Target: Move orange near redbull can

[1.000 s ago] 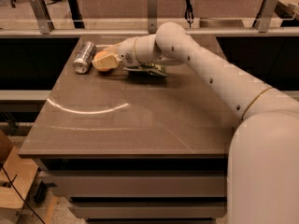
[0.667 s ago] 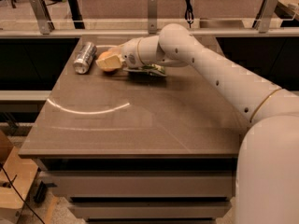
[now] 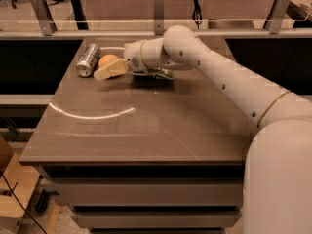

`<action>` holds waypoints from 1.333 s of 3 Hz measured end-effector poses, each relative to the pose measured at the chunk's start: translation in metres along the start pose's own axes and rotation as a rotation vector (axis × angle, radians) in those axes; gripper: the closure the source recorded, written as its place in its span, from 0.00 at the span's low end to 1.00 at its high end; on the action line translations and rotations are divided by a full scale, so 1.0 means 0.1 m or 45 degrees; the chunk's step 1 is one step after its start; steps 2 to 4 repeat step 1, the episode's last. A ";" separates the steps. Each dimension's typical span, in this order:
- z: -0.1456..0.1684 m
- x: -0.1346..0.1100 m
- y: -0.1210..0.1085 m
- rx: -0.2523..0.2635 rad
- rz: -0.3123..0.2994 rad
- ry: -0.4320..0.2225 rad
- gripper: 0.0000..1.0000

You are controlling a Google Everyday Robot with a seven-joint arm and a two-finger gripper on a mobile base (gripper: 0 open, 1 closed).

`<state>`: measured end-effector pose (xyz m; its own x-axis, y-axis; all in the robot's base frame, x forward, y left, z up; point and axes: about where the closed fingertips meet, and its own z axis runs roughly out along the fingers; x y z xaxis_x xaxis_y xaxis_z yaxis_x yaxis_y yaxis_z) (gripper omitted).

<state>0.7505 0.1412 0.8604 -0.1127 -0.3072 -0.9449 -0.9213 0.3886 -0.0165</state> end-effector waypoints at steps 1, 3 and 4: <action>0.00 0.00 0.00 0.000 0.000 0.000 0.00; 0.00 0.00 0.00 0.000 0.000 0.000 0.00; 0.00 0.00 0.00 0.000 0.000 0.000 0.00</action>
Offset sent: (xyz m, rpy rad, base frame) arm 0.0000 0.0000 0.0000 0.0000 0.0000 0.0000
